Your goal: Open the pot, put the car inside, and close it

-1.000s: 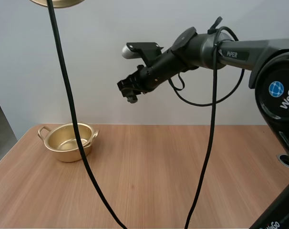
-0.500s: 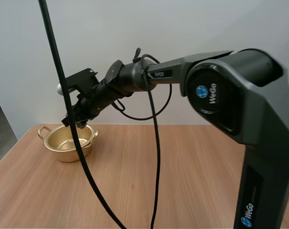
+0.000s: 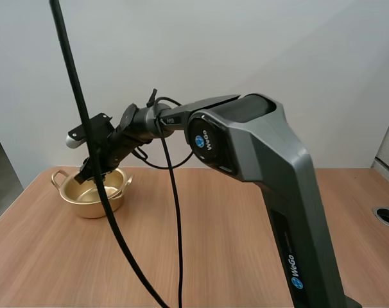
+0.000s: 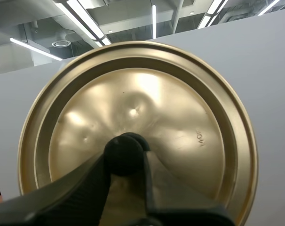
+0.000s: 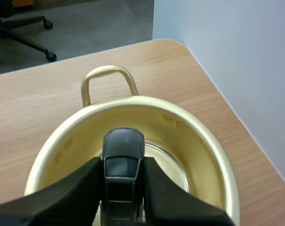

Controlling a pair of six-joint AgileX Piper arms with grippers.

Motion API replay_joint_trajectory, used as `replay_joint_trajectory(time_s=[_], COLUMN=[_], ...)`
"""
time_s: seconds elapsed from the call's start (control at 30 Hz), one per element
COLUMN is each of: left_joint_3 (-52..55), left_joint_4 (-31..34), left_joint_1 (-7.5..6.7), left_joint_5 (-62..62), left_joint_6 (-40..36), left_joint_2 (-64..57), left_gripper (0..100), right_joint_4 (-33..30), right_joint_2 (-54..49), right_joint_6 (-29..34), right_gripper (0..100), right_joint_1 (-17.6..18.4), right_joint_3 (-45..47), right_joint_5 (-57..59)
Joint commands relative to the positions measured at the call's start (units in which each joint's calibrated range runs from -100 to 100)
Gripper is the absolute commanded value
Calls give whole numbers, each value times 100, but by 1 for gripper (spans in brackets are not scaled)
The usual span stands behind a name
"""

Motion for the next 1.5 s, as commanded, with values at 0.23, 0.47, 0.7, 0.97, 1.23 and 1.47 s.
replay_joint_trajectory(time_s=[0.23, 0.47, 0.7, 0.97, 1.23, 1.47], left_joint_3=[-5, 11, 671, 1754, 2378, 2418], left_joint_4=[362, 1014, 1908, 1903, 1778, 1427], left_joint_1=[3, 3, 3, 3, 3, 3], left_joint_5=[358, 939, 1869, 1027, 343, 10], left_joint_6=[38, -70, -337, -291, -43, 212], left_joint_2=[15, 341, 1052, 2095, 3533, 4712], left_gripper=[0, 0, 0, 0, 0, 0], right_joint_4=[-85, -170, -1104, -1422, -1422, -1527], right_joint_2=[495, -45, -1181, -2415, -3502, -4292], right_joint_6=[44, 503, 1305, 1581, 1581, 1581], right_gripper=[96, 58, 0, 0, 0, 0], right_joint_1=[9, -51, -421, -1265, -1984, -2174], right_joint_3=[-13, -13, -13, -13, -13, -13], right_joint_5=[368, 880, 2327, 3922, 4575, 4666])
